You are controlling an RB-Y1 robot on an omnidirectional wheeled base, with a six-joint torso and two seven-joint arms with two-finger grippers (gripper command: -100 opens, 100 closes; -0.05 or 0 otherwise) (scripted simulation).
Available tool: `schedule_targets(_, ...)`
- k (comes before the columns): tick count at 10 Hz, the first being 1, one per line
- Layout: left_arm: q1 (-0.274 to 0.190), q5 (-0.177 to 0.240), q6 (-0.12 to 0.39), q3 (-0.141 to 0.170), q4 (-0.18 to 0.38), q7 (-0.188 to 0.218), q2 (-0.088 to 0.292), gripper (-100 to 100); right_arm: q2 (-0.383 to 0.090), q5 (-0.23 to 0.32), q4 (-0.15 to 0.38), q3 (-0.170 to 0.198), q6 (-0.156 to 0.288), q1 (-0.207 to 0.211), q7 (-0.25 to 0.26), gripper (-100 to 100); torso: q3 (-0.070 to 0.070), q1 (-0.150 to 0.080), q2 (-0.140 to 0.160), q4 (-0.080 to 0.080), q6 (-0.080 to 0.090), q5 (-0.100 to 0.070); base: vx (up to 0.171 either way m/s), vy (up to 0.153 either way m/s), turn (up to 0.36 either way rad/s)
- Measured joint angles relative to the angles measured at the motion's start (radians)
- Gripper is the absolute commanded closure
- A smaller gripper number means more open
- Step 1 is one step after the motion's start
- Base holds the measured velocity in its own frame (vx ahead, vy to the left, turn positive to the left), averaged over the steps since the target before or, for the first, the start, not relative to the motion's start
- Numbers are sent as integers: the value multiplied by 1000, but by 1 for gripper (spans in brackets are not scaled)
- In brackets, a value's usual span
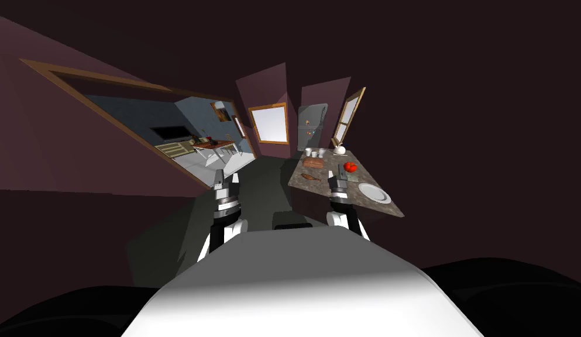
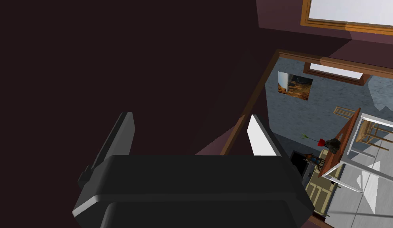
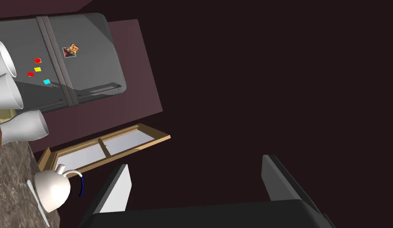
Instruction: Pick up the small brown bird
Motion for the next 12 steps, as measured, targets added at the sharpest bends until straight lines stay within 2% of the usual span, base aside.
schedule_targets(7, 0, 0, 0, 0, 0, 0, 0, 0, -187, 35, 75, -4, -2, 16, 54, -100, 0, 1, 0, 0, 0, 0, -2, 22, 35)
schedule_targets(12, 0, 0, 0, 0, 0, 0, 0, 0, -327, 74, 160, -6, -12, 42, 113, -100, 0, 2, 1, 0, 0, 0, -8, 28, 42)
